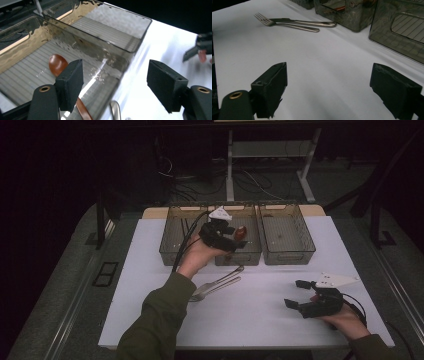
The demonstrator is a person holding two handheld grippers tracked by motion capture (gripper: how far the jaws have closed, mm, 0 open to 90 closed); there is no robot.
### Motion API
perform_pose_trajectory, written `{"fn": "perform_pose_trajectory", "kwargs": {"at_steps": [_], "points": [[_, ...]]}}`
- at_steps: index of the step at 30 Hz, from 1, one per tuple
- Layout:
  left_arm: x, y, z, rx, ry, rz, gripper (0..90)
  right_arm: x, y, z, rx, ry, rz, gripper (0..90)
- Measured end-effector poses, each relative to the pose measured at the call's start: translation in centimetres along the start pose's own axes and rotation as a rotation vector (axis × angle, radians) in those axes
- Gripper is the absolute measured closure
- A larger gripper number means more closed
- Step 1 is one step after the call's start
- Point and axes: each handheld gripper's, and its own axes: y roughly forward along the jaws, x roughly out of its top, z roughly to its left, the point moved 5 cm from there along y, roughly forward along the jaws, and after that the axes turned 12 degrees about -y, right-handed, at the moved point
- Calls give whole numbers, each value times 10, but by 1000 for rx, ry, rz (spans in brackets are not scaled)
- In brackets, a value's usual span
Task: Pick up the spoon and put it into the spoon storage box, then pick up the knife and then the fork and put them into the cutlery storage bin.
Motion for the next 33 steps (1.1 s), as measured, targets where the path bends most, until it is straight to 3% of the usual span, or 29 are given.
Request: {"fn": "perform_pose_trajectory", "kwargs": {"at_steps": [10,13,20,27,29,33], "points": [[-40,-33,-5,14,8,-22,275,0,-1,1,1,-3,-1,138],[-52,-41,-4,22,-9,-32,276,-1,-1,1,0,-4,-2,138],[-87,-54,-2,13,-27,-43,351,-1,-1,1,-2,-2,0,138],[-119,-54,0,15,-2,21,540,-2,-1,1,-3,-6,2,138],[-127,-51,2,-2,-10,49,582,-2,-1,1,0,-6,3,138],[-139,-43,4,4,-11,95,659,-2,-1,2,7,-8,0,138]]}}
